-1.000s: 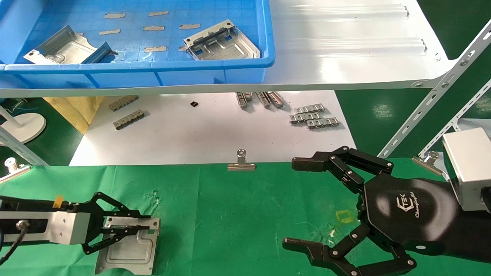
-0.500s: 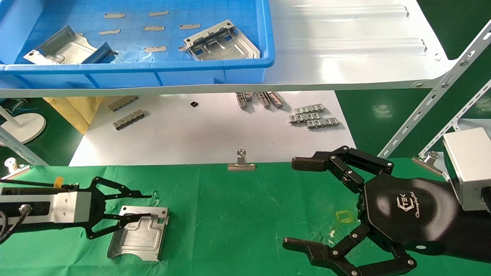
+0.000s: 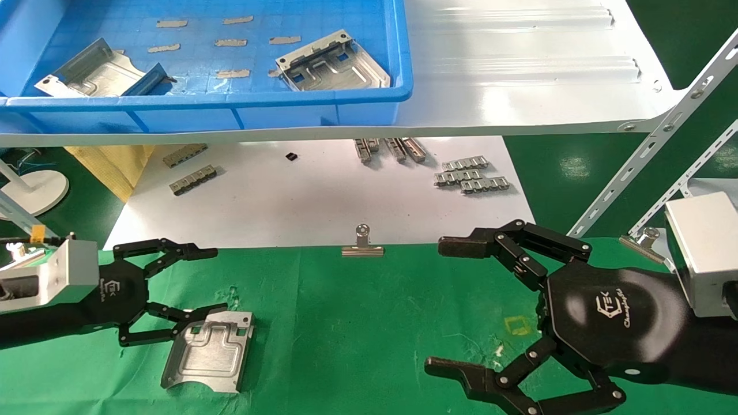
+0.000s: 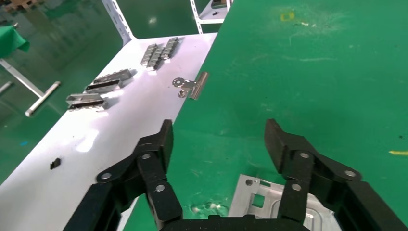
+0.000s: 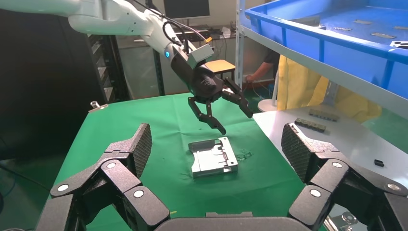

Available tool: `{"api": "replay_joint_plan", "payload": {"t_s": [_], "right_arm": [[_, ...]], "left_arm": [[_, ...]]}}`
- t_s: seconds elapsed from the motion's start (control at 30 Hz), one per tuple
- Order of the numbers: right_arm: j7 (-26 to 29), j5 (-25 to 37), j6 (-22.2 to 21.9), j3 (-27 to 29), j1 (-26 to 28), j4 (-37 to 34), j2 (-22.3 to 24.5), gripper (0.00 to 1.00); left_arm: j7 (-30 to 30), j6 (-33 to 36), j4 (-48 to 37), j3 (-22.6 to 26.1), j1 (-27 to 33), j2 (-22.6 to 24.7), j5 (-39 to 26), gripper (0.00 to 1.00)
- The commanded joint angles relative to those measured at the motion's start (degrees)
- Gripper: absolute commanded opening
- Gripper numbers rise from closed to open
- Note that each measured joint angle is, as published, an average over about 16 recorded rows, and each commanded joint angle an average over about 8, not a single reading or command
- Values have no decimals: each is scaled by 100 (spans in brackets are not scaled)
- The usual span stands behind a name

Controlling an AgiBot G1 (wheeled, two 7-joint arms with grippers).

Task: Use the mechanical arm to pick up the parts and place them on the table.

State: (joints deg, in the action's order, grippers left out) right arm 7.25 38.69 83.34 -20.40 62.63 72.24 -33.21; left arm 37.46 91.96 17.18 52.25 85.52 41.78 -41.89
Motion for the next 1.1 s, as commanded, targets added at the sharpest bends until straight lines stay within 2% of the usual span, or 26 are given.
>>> {"api": "replay_joint_plan", "payload": {"t_s": [0.03,0.33,1.1], "right_arm": [[0,0,0,0,0,0,0,100],[0,0,0,0,0,-1,0,100],[-1,0,0,-1,0,-2,0,100]], "left_arm": [[-24,3,43,-13,-48,-24,72,100],[-119,-27,192,-133,-61,-12,-52,100],[-1962,-262,2327,-1501,-976,-272,-30,100]]}}
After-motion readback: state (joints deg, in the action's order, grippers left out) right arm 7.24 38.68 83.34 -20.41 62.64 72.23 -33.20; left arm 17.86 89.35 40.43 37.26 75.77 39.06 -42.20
